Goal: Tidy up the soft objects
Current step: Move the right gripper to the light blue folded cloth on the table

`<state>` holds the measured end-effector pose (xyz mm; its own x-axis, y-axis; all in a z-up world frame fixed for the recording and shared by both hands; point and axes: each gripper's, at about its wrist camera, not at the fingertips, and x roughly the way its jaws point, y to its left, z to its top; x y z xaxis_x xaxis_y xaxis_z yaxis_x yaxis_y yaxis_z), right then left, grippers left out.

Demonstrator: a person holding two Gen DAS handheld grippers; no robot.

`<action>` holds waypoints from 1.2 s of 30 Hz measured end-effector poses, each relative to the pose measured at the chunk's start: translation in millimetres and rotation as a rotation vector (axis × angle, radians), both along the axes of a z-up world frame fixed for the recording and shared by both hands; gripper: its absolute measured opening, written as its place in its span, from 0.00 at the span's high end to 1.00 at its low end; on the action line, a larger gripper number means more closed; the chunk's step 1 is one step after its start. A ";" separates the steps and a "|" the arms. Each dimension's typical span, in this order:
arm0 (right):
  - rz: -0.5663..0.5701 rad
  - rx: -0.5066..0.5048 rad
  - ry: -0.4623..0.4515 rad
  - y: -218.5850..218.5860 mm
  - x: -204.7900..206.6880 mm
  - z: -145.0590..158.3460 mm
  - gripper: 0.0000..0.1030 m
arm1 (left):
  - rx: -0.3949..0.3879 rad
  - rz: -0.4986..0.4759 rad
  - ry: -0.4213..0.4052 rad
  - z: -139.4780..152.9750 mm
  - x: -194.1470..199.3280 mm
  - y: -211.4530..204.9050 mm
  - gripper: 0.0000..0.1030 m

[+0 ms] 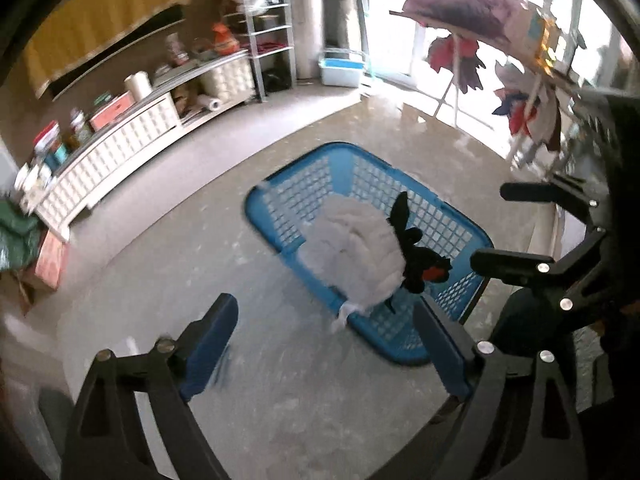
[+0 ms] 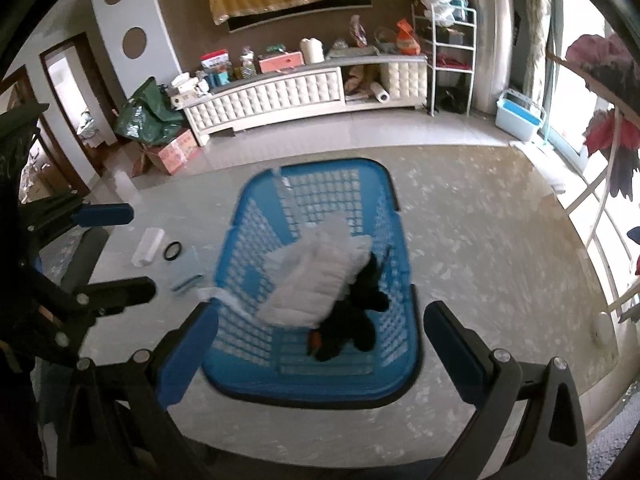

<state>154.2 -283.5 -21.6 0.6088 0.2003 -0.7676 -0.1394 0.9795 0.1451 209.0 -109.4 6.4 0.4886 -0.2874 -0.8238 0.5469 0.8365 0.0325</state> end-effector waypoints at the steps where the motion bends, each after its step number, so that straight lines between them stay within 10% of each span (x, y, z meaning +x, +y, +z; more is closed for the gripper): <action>1: 0.009 -0.001 -0.009 5.0 -2.6 2.9 0.00 | -0.003 0.019 -0.003 2.0 -4.0 9.3 0.12; 18: 0.201 -0.035 -0.046 113.5 -6.5 14.8 0.00 | -0.088 0.224 -0.066 19.9 -62.0 124.5 0.00; 36: 0.400 -0.132 0.048 229.1 38.7 -40.2 0.00 | -0.083 0.449 0.021 -44.0 -57.4 229.0 0.00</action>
